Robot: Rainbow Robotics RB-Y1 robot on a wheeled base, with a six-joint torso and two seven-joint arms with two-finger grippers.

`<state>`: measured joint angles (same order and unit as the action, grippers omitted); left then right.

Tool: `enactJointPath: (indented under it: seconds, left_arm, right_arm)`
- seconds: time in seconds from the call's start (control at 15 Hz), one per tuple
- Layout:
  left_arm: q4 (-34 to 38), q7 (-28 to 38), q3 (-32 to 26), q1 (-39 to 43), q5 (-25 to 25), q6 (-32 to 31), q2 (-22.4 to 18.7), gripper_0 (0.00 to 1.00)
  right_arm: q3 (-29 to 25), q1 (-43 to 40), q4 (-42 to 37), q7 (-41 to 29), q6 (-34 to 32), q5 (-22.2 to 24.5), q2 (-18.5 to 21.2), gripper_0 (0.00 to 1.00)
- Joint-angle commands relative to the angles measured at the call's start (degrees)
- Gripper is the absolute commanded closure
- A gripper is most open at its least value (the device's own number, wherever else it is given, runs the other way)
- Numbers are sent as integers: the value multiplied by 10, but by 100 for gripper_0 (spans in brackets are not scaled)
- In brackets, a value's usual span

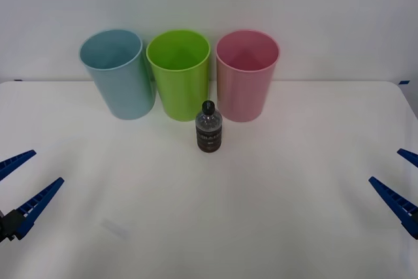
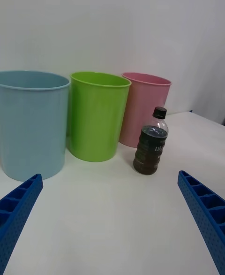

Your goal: Grasp the object on the table and drop it into the matching bin: aluminum can to the light blue bin, PET bottle to the pink bin.

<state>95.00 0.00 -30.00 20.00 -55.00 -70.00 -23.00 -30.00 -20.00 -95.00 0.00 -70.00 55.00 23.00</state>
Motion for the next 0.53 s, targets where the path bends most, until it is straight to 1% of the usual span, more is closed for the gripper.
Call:
enactJointPath:
  seconds: [0.07, 0.13, 0.33, 0.53]
  left_arm:
    - [0, 0, 0, 0, 0, 0, 0, 0]
    - [0, 0, 0, 0, 0, 0, 0, 0]
    - [0, 0, 0, 0, 0, 0, 0, 0]
    - [0, 0, 0, 0, 0, 0, 0, 0]
  right_arm:
    - [0, 0, 0, 0, 0, 0, 0, 0]
    - [4, -7, 10, 1, -3, 8, -9, 0]
    - [9, -10, 8, 1, -11, 10, -9, 0]
    - [39, -1, 30, 10, -1, 13, -8, 0]
